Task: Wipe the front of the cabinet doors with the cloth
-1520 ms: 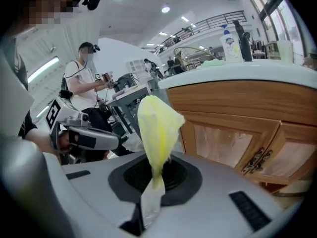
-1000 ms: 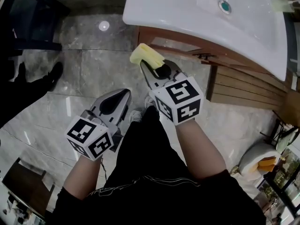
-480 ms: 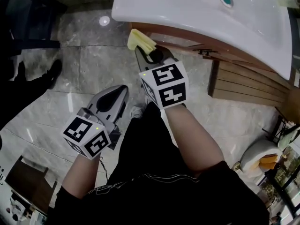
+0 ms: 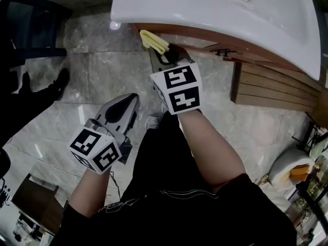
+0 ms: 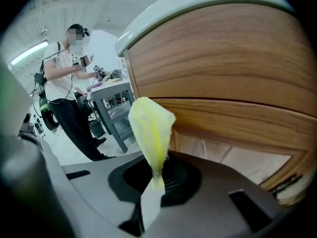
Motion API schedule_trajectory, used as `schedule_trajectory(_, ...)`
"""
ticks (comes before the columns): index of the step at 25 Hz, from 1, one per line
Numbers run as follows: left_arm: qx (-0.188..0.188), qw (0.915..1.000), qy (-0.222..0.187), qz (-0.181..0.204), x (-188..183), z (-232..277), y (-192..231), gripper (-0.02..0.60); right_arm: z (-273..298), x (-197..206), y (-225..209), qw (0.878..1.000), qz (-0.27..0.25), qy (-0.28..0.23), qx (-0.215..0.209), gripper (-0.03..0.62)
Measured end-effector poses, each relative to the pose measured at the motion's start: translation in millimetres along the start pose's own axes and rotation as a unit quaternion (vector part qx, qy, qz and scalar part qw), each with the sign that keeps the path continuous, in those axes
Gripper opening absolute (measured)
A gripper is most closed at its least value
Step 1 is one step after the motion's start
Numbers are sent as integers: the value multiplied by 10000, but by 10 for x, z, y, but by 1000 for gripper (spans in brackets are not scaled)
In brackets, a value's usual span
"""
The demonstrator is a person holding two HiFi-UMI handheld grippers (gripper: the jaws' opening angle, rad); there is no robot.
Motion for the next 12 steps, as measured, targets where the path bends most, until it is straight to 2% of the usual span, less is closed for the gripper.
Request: schedule_trajectory(12,197,9996,224,17,102,184,-105,6,-252,85,-377,9991,24,-166,401,40)
Point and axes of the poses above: the fingertips, and each gripper's own axes: z forward along the fingers, y to its left, x out of its underside, the point moved 8 cm from there along -z, backward along the fingers, and after that the axes turned 2 degrees about -z, right-handed, at the moved point
